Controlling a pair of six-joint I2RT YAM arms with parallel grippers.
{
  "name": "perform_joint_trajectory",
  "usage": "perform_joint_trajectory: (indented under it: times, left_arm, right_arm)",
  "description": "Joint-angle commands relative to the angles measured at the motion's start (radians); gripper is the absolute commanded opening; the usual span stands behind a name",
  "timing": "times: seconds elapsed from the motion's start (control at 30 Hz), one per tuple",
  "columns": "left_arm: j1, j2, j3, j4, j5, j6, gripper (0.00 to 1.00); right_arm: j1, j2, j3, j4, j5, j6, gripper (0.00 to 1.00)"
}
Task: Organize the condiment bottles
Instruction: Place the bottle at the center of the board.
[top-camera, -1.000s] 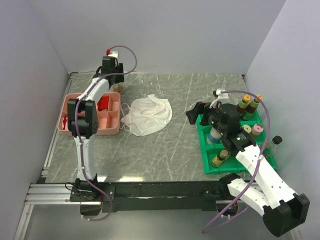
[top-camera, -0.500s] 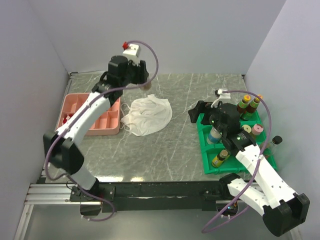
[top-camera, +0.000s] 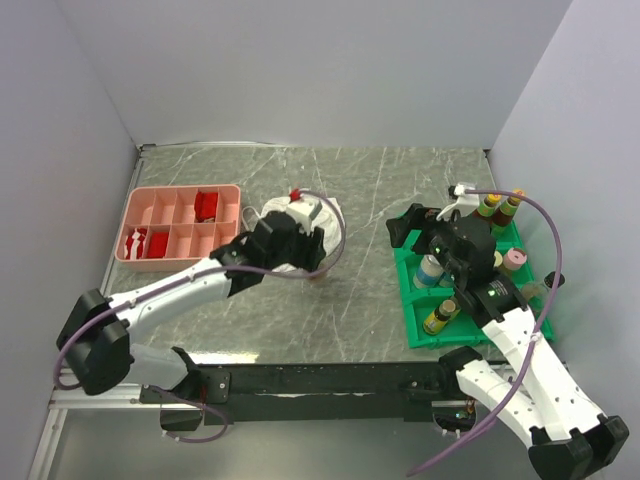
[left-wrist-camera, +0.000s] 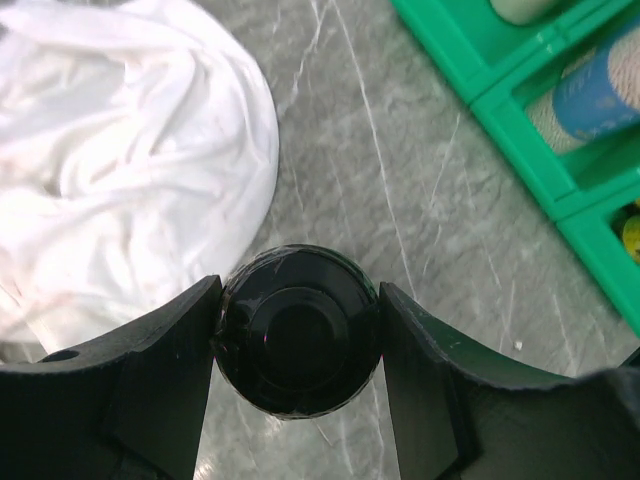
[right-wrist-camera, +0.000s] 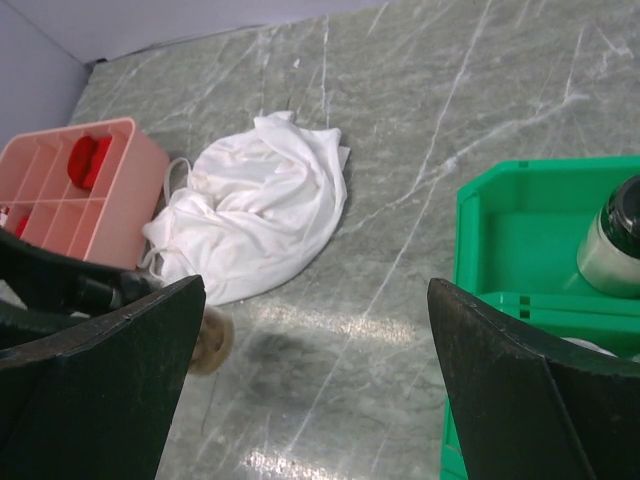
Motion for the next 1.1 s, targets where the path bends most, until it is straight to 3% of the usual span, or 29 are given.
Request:
perform_joint_trajectory:
  times: [0.0, 0.27, 0.57, 0.63, 0.77, 0.83, 0.87, 0.93, 0.97, 1.07]
  left_arm:
    - [-0.041, -0.093, -0.09, 0.224, -0.103, -0.078, 0.02]
    - [-0.197, -0.003, -0.109, 0.244, -0.225, -0.112, 0.05]
    - [-0.271, 0.099, -0.127, 0.271, -0.283, -0.16, 0.24]
    - [-0.277, 0.109, -0.124, 0.271, -0.278, -0.167, 0.36]
    - [-0.28, 0.126, -0.101, 0.238, -0.284, -0.167, 0.44]
    - [-0.28, 0.135, -0.077, 0.202, -0.287, -0.173, 0.56]
    - [-0.28, 0.137, -0.069, 0.188, -0.289, -0.181, 0.68]
    - [-0.28, 0.129, -0.054, 0.16, -0.283, -0.192, 0.83]
    - [-0.28, 0.111, -0.051, 0.156, -0.278, -0.196, 0.97]
    - [-0.28, 0.064, -0.037, 0.139, -0.255, -0.193, 0.99]
  right_arm:
    - [0.006, -0.013, 0.023, -0.054, 0.002, 0.008, 1.0]
    - [0.006, -0.071, -0.008, -0.058, -0.006, 0.007, 1.0]
    - [0.005, -0.103, -0.016, -0.077, -0.001, -0.007, 1.0]
    - [0.006, -0.113, -0.014, -0.085, 0.002, -0.012, 1.0]
    - [0.006, -0.122, -0.012, -0.091, 0.004, -0.012, 1.0]
    - [0.006, -0.128, -0.014, -0.088, -0.006, -0.009, 1.0]
    - [0.005, -0.13, -0.014, -0.088, -0.009, -0.009, 1.0]
    - [0.005, -0.134, -0.011, -0.09, -0.015, -0.007, 1.0]
    - [0.005, -0.134, -0.008, -0.093, -0.018, -0.007, 1.0]
    - [0.006, -0.136, 0.0, -0.105, -0.019, -0.01, 1.0]
